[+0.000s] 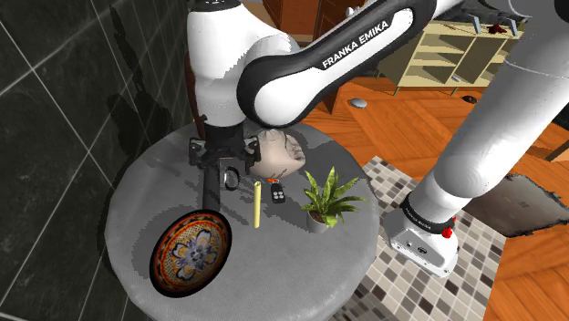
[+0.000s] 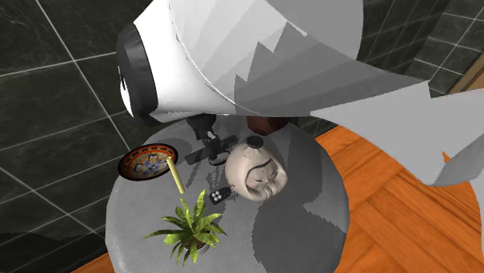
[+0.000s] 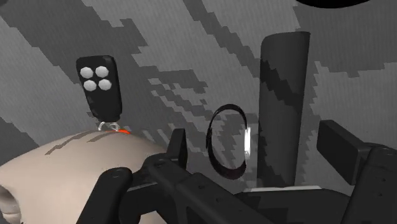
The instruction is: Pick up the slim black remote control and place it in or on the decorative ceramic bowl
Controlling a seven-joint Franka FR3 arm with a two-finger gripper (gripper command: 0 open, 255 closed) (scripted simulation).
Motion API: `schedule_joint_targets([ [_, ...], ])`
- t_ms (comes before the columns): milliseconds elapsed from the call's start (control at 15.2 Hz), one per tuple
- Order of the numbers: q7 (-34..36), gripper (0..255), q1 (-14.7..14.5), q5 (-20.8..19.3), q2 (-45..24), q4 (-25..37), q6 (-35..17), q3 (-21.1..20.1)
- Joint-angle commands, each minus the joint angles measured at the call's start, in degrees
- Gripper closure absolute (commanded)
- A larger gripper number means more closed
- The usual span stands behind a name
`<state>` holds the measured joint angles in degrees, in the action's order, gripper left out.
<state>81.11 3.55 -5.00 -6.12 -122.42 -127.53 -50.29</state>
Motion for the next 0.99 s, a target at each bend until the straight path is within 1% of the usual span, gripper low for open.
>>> schedule_joint_targets([
  [0,7.3,0,-2.6,-6.8,-6.8,4.1,-0.1,0.7],
  [66,10.1,0,-4.5,-9.5,-9.7,6.2,0.1,1.8],
  [132,11.8,0,-6.0,-11.0,-11.6,7.8,0.3,2.8],
  [594,14.2,0,-8.1,-14.7,-15.3,6.5,-3.7,5.2],
  [924,14.4,0,-8.3,-15.0,-15.6,6.4,-4.0,5.4],
])
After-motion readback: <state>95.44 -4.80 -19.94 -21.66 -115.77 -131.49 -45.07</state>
